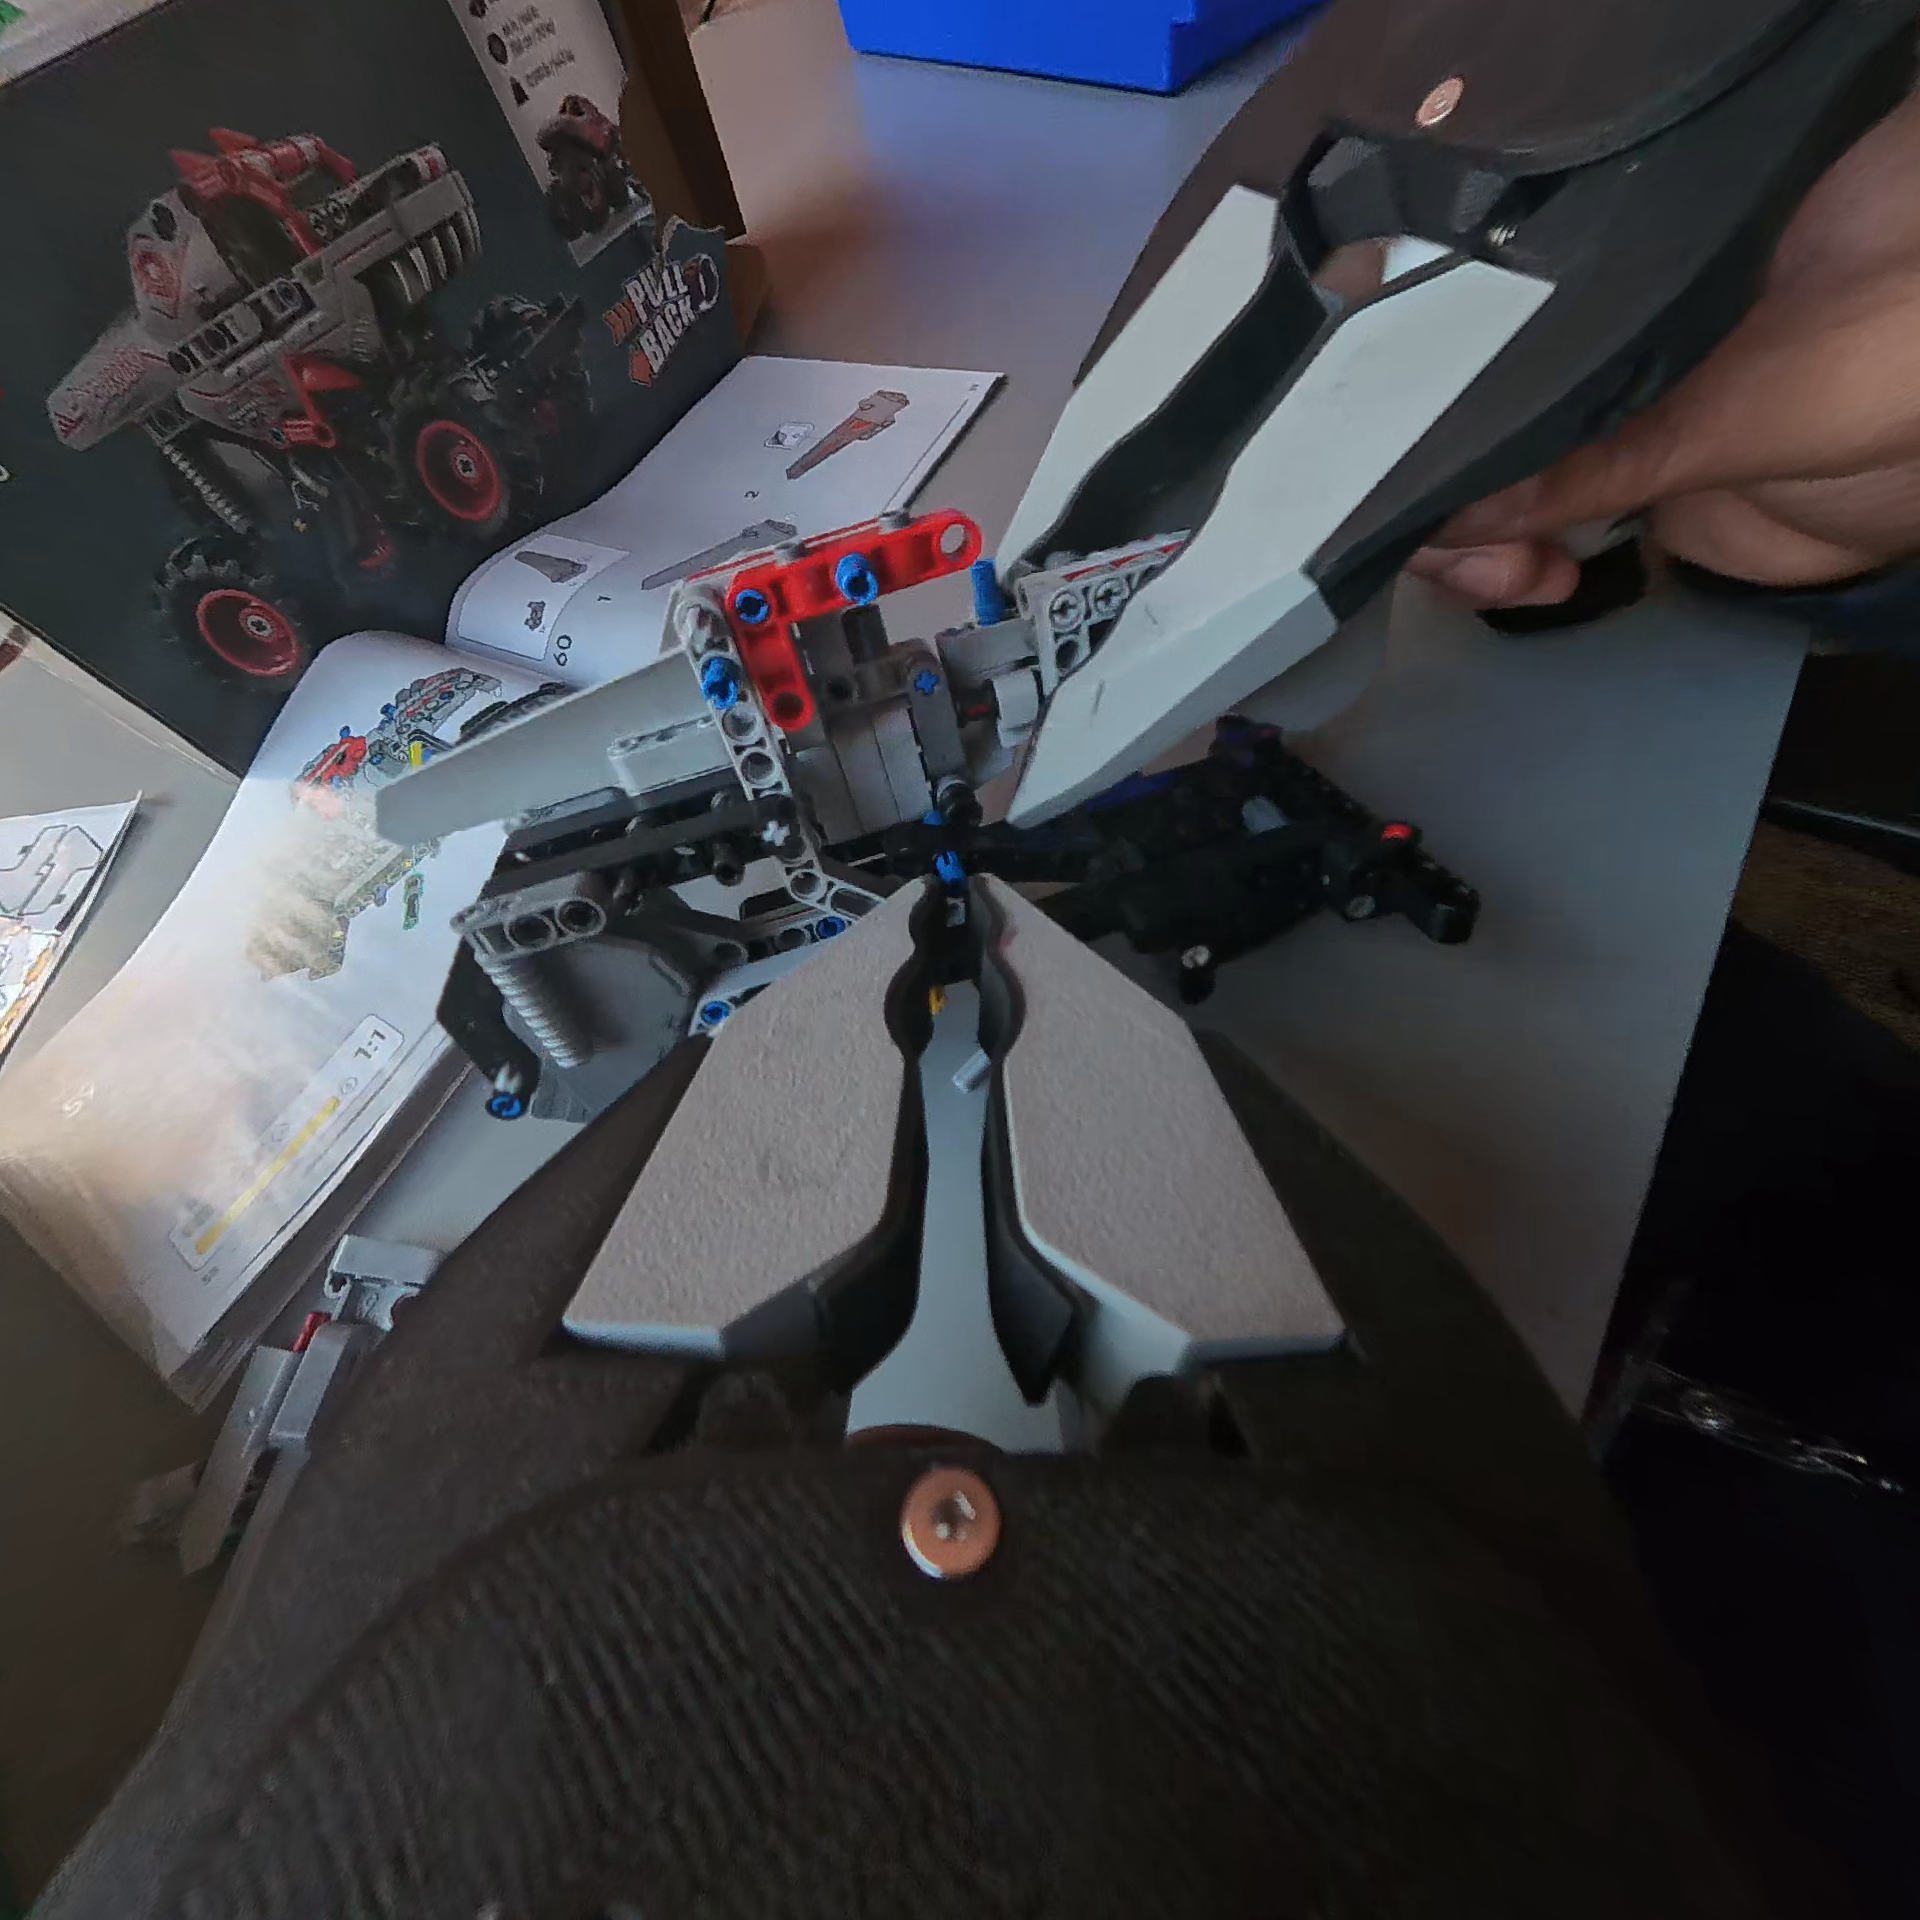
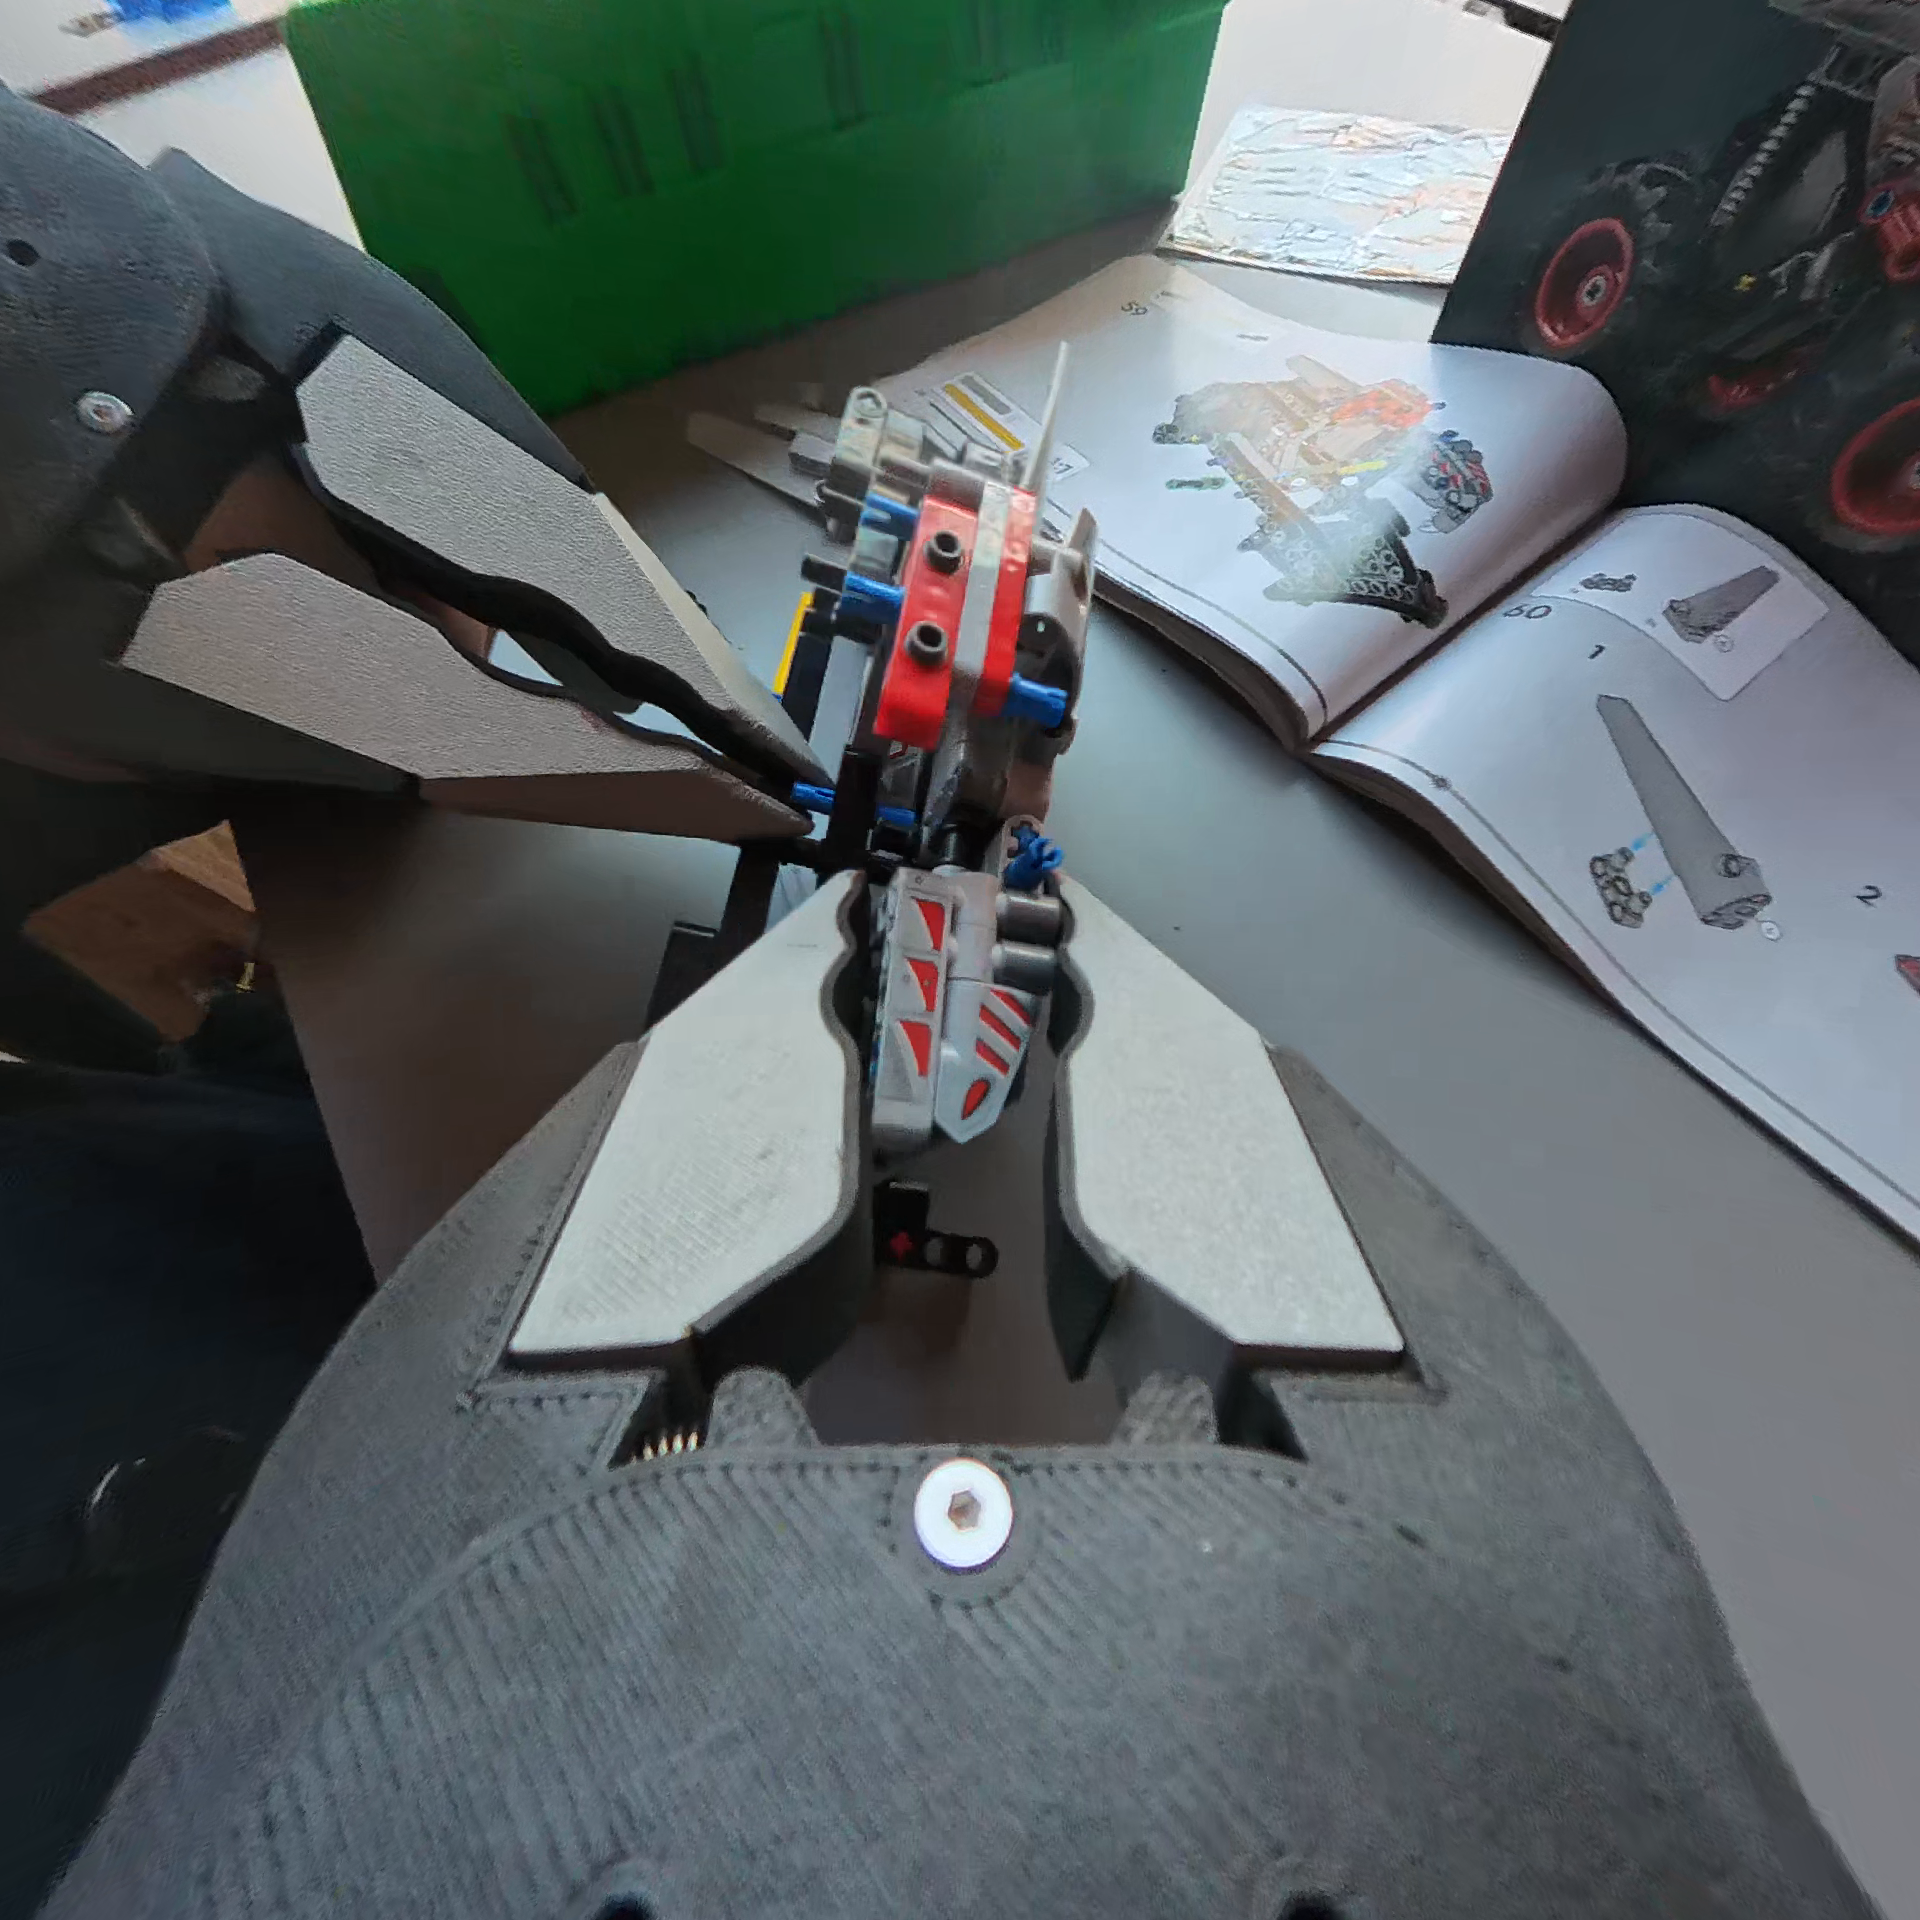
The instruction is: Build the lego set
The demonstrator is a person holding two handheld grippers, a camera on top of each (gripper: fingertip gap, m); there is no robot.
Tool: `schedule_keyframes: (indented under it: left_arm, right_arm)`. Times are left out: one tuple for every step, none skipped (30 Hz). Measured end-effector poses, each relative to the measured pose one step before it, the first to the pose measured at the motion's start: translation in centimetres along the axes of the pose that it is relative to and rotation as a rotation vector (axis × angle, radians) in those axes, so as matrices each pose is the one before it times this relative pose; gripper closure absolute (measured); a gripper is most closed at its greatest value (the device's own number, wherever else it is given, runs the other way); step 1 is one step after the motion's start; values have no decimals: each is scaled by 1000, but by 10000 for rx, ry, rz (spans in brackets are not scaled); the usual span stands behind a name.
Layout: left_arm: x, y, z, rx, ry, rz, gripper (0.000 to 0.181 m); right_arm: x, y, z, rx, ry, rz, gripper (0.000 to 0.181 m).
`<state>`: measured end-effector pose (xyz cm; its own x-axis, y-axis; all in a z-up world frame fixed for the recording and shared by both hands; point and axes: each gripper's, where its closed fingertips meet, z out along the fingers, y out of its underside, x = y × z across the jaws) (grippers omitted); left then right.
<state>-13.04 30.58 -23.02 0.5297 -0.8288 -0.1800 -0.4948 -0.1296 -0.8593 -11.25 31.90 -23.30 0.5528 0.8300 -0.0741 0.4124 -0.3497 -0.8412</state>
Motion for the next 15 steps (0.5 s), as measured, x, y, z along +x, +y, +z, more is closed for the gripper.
schedule_keyframes:
  left_arm:
    - [26, 60, 46, -50, -4, 33, 180]
    - [-67, 77, 37, -50, -49, 64, 180]
    - [-62, 45, 0, -21, -30, 23, 180]
    - [-33, 6, -22, 4, 20, -42, 181]
    - [-44, 34, -26, -6, 25, -52, 181]
    - [-62, 8, -41, 13, 1, -50, 180]
    - [-69, 36, -20, -11, -17, -22, 180]
    - [-21, 124, 25, -75, 5, 5, 180]
    - [32, 128, 34, -84, 21, 30, 180]
    - [12, 25, 14, -13, 7, 17, 180]
    - [-7, 5, -2, 1, 8, -13, 180]
    - [-33, -24, -10, 14, -9, -23, 180]
    - [-11, -4, -15, 9, 9, -22, 180]
    - [2, -2, 2, 4, 7, -9, 180]
    - [-6, 9, 0, -10, -6, 3, 180]
  right_arm:
    - [15, -86, -26, -115, 191, -173, 152]
    - [-74, -204, -62, -23, 163, -207, 152]
    - [-86, -271, -85, 62, 132, -168, 153]
    - [-51, -255, -87, 88, 106, -79, 154]
    - [-1, -166, -28, 65, 90, -38, 154]
    - [77, -75, 38, 24, 140, -44, 154]
    - [109, -82, 73, 35, 223, -104, 154]
    - [84, -182, 51, 96, 279, -161, 153]
    - [80, -238, 23, 128, 296, -173, 153]
    - [96, -207, 8, 111, 282, -131, 154]
    - [94, -84, 86, 39, 216, -63, 155]
    - [35, 77, 154, -77, 120, -49, 154]
    - [21, 143, 139, -131, 68, -72, 154]
    - [26, 62, 74, -102, 82, -82, 154]
    - [33, 6, 56, -91, 120, -117, 154]
